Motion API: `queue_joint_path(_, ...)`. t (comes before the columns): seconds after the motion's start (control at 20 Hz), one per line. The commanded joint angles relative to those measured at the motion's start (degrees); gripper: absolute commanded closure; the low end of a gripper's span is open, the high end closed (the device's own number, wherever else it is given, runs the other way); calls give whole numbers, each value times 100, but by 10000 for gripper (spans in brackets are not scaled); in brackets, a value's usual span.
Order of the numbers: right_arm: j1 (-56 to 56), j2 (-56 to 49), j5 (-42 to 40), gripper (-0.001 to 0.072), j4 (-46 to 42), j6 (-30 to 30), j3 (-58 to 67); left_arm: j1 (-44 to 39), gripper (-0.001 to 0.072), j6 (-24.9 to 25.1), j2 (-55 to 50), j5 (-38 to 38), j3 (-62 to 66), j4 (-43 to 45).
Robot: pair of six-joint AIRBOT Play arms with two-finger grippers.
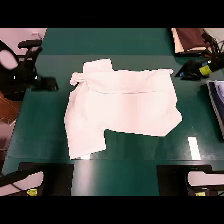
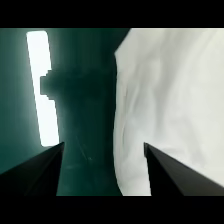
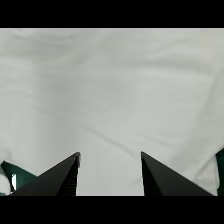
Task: Fold the shirts.
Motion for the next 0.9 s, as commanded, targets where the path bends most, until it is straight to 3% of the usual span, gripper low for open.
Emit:
queue_joint_path(0.0, -157, 890, -107, 284, 450, -295, -1300, 424, 119, 107, 905, 236, -1864, -549)
queue_joint_path(0.15, -136, 1440, -417, 284, 774, -352, -2131, 468, 119, 297, 1084, 623, -2920, -811)
queue_joint_path(0.25, -105, 1690, -568, 284, 761, -352, -2455, 459, 119, 658, 1084, 903, -3314, -1434)
queue_joint_path(0.4, -118, 1886, -640, 284, 748, -352, -2651, 461, 183, 986, 1084, 1362, -3646, -2236)
queue_joint_path(0.6, -120, 2009, -748, 284, 752, -352, -2651, 461, 183, 994, 1082, 1838, -3827, -2522)
queue_joint_path(0.7, -120, 2009, -748, 284, 752, -352, -2651, 461, 229, 997, 1082, 1888, -3836, -2579)
queue_joint_path(0.85, -162, 2009, -702, 284, 699, -352, -2651, 461, 233, 992, 1084, 1897, -3834, -2765)
